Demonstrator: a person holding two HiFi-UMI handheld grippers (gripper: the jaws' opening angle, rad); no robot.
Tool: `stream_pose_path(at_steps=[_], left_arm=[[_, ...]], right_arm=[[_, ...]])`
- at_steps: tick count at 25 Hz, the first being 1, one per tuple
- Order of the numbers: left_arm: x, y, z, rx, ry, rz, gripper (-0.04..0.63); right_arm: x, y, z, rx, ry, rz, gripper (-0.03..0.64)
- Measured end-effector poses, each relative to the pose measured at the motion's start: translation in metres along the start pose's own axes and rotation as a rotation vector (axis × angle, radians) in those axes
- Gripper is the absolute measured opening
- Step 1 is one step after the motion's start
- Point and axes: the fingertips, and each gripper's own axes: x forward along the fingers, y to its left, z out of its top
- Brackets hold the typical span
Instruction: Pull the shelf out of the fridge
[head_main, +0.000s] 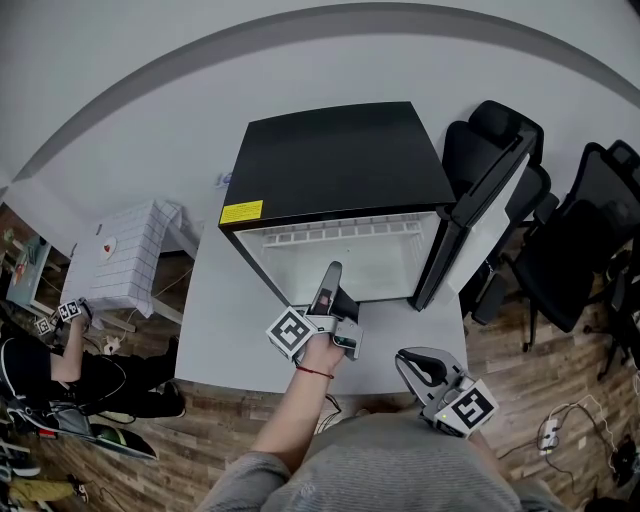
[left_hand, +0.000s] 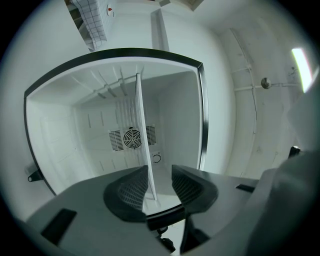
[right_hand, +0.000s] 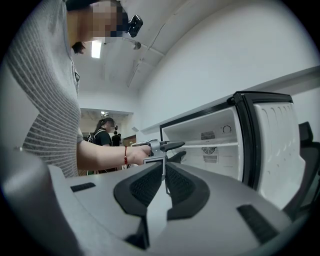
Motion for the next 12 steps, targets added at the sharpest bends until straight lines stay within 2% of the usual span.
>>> stream_pose_path(at_steps=[4, 7, 12], left_arm=[[0.007, 0.01, 0.008, 0.012, -0.019, 0.044, 0.137], [0.015, 0.013, 0.012, -0.01, -0.045, 0.048, 0.137], [0.028, 0.022, 0.022, -0.005, -0.071, 0.076, 0.137]], right_arm=[[-0.001, -0.001, 0.0, -0.004, 0.0, 0.003, 0.014], [-0.002, -0.002, 0.0, -0.006, 0.0, 0.001, 0.014], [-0.005, -0.005, -0.001, -0.007, 0.011, -0.007, 0.014]])
